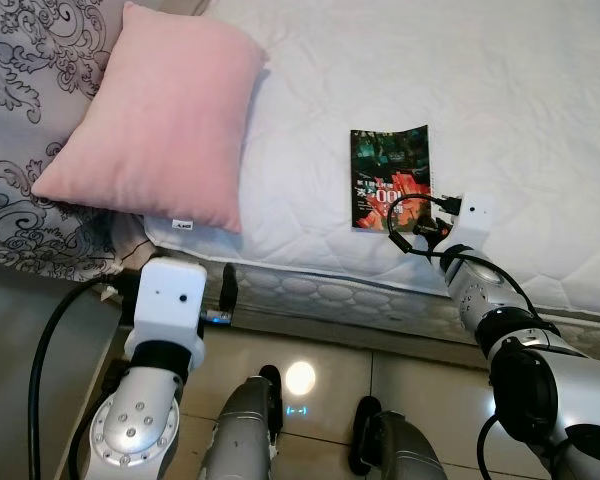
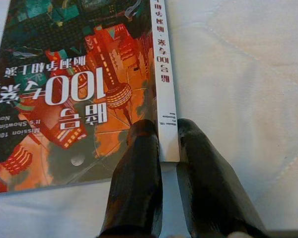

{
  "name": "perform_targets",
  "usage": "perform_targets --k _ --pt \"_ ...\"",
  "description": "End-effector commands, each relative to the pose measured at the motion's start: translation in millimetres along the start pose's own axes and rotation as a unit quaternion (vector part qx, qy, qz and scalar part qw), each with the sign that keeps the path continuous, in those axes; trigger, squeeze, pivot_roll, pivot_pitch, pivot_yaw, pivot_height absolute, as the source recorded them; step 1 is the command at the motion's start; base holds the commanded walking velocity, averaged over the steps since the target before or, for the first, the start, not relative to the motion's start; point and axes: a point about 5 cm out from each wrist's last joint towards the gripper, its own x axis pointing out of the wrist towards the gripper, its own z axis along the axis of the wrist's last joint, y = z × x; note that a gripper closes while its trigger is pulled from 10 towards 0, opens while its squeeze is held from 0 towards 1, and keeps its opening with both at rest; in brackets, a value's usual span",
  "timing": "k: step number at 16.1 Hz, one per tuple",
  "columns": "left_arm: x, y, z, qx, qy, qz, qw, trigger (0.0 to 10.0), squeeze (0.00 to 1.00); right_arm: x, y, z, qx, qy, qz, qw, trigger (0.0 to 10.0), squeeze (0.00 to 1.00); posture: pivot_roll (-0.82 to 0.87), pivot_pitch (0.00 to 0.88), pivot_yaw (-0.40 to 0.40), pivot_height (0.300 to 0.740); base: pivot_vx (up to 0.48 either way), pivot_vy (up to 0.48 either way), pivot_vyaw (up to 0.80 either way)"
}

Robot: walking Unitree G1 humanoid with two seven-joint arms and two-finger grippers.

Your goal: Clean up the room

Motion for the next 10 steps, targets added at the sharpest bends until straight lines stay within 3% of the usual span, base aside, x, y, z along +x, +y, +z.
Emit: perform_targets --k 1,2,5,10 --pt "-1.2 -1.3 -4 -0.001 0.016 -0.006 1.0 10.0 0.0 -7.1 -21.3 -16 -0.002 0.035 -0.049 0.998 10.0 0.0 0.35 0.351 0.025 0.736 0.0 0.0 0.0" --pt "-1.6 -1.5 -3 0.0 0.015 -0.008 1.0 10.0 0.0 -8.3 -28.3 -14 -0.002 0.034 -0.064 0.997 10.0 1.0 0.35 0.35 0.027 0.736 0.0 0.0 0.0" --pt "-2.1 -0.7 -5 0.0 0.019 -0.01 1.0 10.0 0.0 -9.3 -37.1 -8 -0.01 0.024 -0.08 0.996 10.0 1.0 0.35 0.344 0.027 0.736 0.0 0.0 0.0" --pt "3.8 -2.3 -5 -0.001 0.016 -0.01 1.0 10.0 0.0 -7.0 -34.4 3 -0.022 -0.006 -0.098 0.995 10.0 1.0 0.33 0.328 0.013 0.736 0.0 0.0 0.0"
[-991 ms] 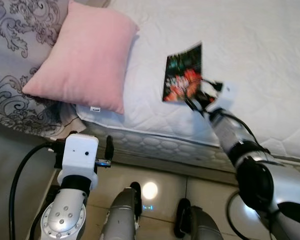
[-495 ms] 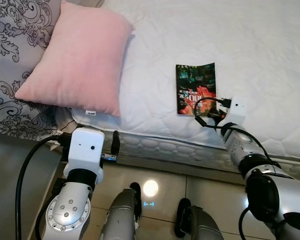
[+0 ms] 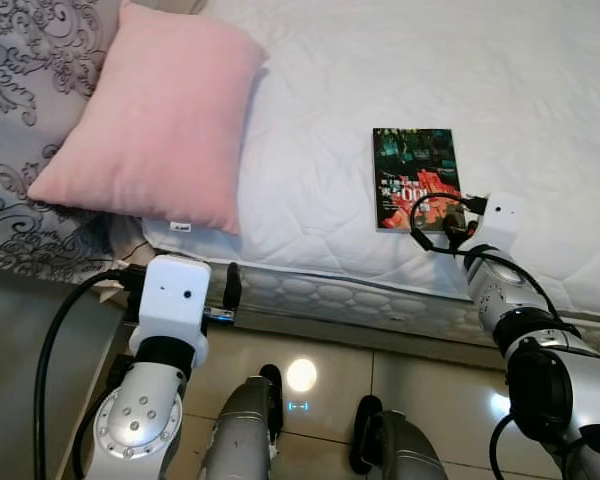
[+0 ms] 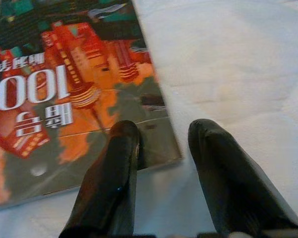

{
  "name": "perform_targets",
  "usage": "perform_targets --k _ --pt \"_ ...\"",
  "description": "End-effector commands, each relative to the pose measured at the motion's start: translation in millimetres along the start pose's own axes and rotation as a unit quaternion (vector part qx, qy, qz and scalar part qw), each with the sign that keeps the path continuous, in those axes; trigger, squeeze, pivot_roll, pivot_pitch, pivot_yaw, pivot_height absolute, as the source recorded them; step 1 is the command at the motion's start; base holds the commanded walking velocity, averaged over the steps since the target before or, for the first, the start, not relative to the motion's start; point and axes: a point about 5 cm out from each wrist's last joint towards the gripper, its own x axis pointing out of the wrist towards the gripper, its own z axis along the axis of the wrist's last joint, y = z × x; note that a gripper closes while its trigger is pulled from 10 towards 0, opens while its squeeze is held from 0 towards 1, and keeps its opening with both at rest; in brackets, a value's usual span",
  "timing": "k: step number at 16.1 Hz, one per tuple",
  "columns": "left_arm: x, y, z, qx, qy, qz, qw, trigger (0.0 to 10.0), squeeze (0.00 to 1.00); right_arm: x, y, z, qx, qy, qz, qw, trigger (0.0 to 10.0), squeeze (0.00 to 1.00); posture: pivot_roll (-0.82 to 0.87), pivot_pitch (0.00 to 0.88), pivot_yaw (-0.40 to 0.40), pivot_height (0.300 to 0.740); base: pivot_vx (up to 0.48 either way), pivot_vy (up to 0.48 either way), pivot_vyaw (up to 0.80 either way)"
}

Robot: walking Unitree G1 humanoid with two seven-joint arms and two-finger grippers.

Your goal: Clean up the room

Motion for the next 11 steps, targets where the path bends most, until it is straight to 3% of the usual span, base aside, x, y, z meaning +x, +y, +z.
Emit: perform_targets --k 1,3,7,9,11 --pt "1.3 -1.0 -2 -0.001 0.005 -0.003 1.0 10.0 0.0 -2.3 -4.1 -9 -0.002 0.011 -0.01 1.0 10.0 1.0 0.33 0.328 0.012 0.736 0.0 0.0 0.0" --pt "3.9 -0.2 -1 0.0 0.001 -0.003 1.0 10.0 0.0 -1.5 -4.2 -5 0.005 0.003 -0.02 1.0 10.0 1.0 0.33 0.322 0.009 0.736 0.0 0.0 0.0" --pt "16.2 -4.1 -1 -0.005 -0.01 -0.004 1.0 10.0 0.0 0.9 11.6 8 0.014 -0.036 -0.02 0.999 10.0 1.0 0.3 0.277 -0.016 0.736 0.0 0.0 0.0" --pt "28.5 -6.8 0 -0.011 -0.022 -0.004 1.0 10.0 0.0 1.3 29.0 28 -0.025 -0.104 -0.012 0.994 10.0 1.0 0.27 0.237 -0.032 0.736 0.0 0.0 0.0" --pt "44.7 -9.8 1 -0.023 -0.033 -0.003 0.999 10.0 0.0 -3.9 49.0 53 -0.055 -0.2 0.005 0.978 10.0 1.0 0.21 0.176 -0.043 0.736 0.0 0.0 0.0"
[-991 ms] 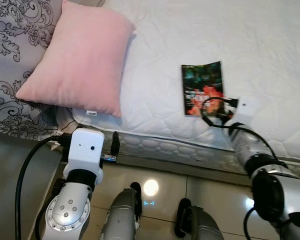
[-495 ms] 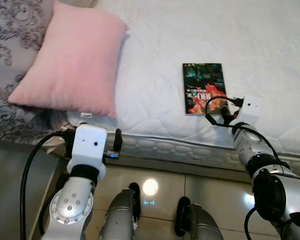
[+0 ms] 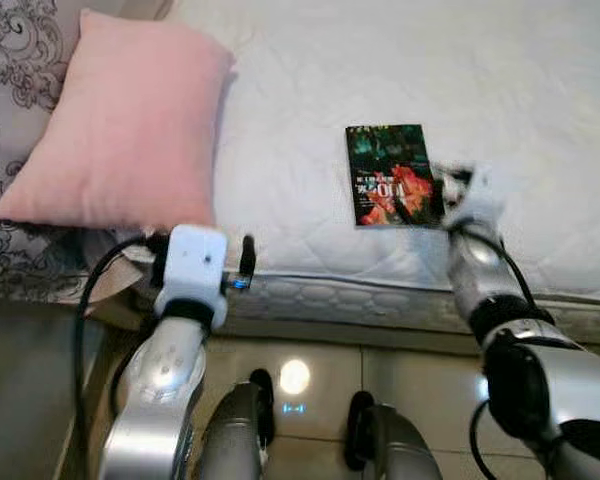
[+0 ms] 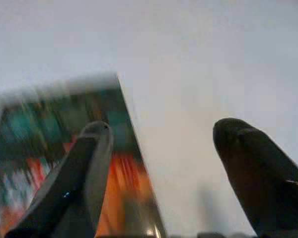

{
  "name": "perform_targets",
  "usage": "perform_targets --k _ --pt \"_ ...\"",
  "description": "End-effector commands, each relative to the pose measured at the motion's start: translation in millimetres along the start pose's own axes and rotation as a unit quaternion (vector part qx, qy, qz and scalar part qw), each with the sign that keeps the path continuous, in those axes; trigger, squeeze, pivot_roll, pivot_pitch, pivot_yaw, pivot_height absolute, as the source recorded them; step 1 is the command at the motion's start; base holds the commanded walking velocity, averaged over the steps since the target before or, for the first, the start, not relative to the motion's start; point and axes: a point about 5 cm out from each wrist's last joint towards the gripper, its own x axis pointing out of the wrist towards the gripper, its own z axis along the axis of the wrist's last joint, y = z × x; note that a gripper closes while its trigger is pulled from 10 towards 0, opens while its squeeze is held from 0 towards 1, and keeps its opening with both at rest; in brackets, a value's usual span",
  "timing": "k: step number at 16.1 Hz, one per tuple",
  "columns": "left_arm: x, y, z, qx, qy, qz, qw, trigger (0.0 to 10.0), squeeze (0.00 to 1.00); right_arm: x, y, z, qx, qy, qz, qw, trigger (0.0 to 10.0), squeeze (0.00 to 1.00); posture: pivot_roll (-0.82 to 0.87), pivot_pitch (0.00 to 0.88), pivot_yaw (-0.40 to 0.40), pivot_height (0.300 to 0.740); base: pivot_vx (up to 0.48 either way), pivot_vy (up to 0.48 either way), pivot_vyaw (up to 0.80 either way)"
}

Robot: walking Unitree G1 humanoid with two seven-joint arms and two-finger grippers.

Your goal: Clean up the room

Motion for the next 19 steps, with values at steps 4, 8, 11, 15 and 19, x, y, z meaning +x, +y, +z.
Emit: perform_targets --k 4,8,11,15,19 --pt "29.4 0.5 -23 -0.032 0.032 0.016 0.999 10.0 0.0 -19.5 2.3 19 -0.044 -0.137 0.014 0.99 10.0 0.87 0.09 0.07 -0.042 0.736 0.0 0.0 0.0" --pt "55.2 18.6 -37 -0.043 0.029 0.025 0.998 10.0 0.0 -89.2 -23.6 -31 -0.043 -0.081 0.0 0.996 10.0 0.0 0.02 0.0 -0.018 0.736 0.0 0.0 0.0" --pt "65.3 42.0 -52 -0.062 0.048 0.096 0.992 10.0 0.0 -128.6 -37.9 -45 -0.036 -0.066 0.027 0.997 10.0 0.0 0.01 0.0 -0.006 0.736 0.0 0.0 0.0" --pt "58.3 32.2 -62 -0.048 0.041 0.086 0.994 10.0 0.0 -138.3 -39.2 -64 -0.022 -0.005 0.037 0.999 10.0 0.0 0.01 0.0 -0.004 0.736 0.0 0.0 0.0" --pt "59.0 18.9 -58 -0.039 0.019 0.07 0.997 10.0 0.0 -118.1 -27.5 -58 -0.015 -0.009 0.063 0.998 10.0 0.0 0.04 0.0 -0.014 0.736 0.0 0.0 0.0"
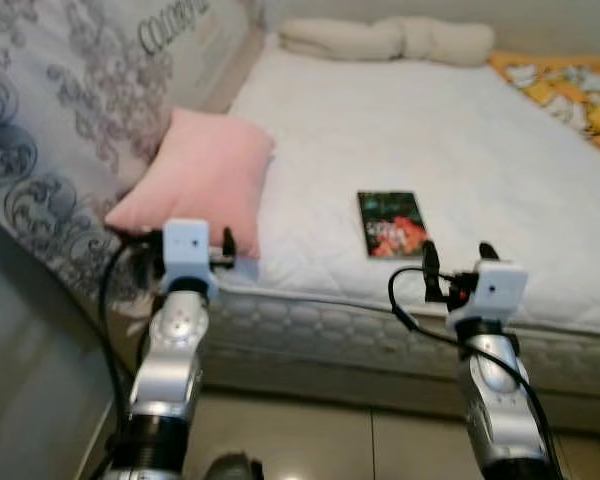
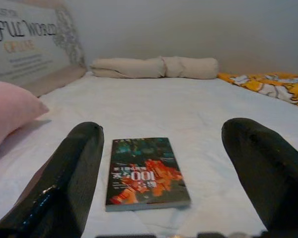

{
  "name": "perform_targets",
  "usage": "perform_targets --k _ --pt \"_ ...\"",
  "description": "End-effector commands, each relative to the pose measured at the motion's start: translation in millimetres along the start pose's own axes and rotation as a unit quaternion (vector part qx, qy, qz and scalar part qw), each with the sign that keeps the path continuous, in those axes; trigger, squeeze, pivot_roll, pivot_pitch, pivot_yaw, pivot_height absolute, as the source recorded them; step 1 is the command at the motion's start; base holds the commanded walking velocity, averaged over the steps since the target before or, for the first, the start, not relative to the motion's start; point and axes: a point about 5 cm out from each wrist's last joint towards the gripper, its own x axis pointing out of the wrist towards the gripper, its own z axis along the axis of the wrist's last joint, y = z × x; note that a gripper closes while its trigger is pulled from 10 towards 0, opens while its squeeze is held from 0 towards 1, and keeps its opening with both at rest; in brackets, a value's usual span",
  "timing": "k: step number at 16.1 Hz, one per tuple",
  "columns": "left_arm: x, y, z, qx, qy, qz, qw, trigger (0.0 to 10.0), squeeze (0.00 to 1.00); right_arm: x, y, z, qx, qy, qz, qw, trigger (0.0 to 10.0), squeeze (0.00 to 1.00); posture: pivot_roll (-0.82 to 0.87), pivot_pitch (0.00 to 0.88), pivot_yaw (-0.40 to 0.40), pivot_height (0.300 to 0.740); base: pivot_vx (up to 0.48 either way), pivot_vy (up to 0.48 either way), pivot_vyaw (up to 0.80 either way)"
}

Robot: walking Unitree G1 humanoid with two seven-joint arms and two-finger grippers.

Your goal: Clean up the room

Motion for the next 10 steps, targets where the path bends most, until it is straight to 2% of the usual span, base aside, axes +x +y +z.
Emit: perform_targets --k 1,3,4,7,10 --pt "2.9 1.0 3 -0.006 -0.006 0.002 1.0 10.0 0.0 1.2 -2.4 -2 0.001 0.008 -0.001 1.0 10.0 0.0 0.04 0.0 -0.016 0.736 0.0 0.0 0.0" --pt "3.7 5.8 4 -0.006 -0.015 0.002 1.0 10.0 0.0 1.9 -1.5 -3 0.002 0.008 -0.003 1.0 10.0 0.0 0.05 0.0 -0.018 0.736 0.0 0.0 0.0" --pt "3.2 5.7 5 -0.02 -0.021 -0.006 1.0 10.0 1.0 2.2 -1.1 -3 0.003 0.009 -0.004 1.0 10.0 0.0 0.05 0.0 -0.02 0.736 0.0 0.0 0.0" --pt "7.0 3.4 13 -0.059 -0.039 0.003 0.997 10.0 1.0 5.1 -1.7 -1 0.003 0.0 -0.018 1.0 10.0 0.0 0.04 0.0 -0.02 0.736 0.0 0.0 0.0" --pt "7.2 -2.5 16 -0.053 -0.048 -0.01 0.997 10.0 1.0 8.2 -3.9 1 0.001 -0.002 -0.022 1.0 10.0 0.0 0.03 0.0 -0.023 0.736 0.0 0.0 0.0"
